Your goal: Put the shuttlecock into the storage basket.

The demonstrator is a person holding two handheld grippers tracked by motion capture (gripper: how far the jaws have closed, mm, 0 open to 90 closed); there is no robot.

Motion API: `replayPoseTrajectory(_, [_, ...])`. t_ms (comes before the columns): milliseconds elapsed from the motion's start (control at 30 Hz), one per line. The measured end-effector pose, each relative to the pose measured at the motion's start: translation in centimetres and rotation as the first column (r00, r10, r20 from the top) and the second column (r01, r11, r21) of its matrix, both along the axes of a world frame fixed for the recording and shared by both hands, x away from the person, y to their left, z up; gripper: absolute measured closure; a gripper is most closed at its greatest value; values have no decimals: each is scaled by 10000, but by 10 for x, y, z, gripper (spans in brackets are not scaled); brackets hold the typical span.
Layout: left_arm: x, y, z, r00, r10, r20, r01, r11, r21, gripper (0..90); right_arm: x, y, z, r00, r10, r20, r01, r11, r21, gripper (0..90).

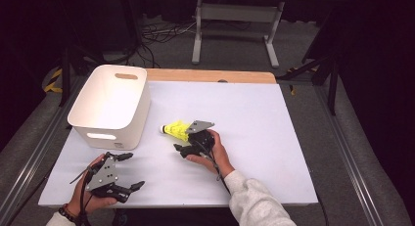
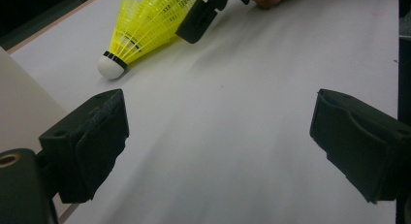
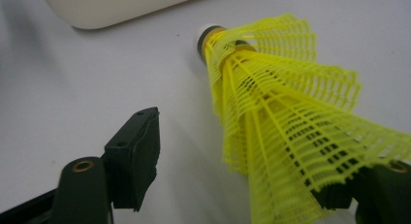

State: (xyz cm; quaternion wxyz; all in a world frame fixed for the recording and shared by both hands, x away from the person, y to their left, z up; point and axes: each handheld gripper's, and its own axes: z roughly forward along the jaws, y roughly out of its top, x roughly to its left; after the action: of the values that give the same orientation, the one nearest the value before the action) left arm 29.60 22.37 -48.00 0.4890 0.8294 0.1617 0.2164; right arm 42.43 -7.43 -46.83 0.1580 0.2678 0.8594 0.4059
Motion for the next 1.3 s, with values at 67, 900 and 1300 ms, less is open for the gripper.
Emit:
replayPoseTrajectory(67, [-1,0,0,10000,-26,-48,26,10000,-48,77,4,2,0,9999,-121,11,121,9999,103,325])
replayPoseTrajectory(900, [-1,1,0,9998,-172,-140,171,9998,-90,76,33,29,4,9928,-1139,383,1144,9934,-126,857])
replayPoseTrajectory(1300, [3,-3,-2,9993,164,-348,-165,9999,-23,80,13,13,20,9966,-573,589,541,9971,537,857])
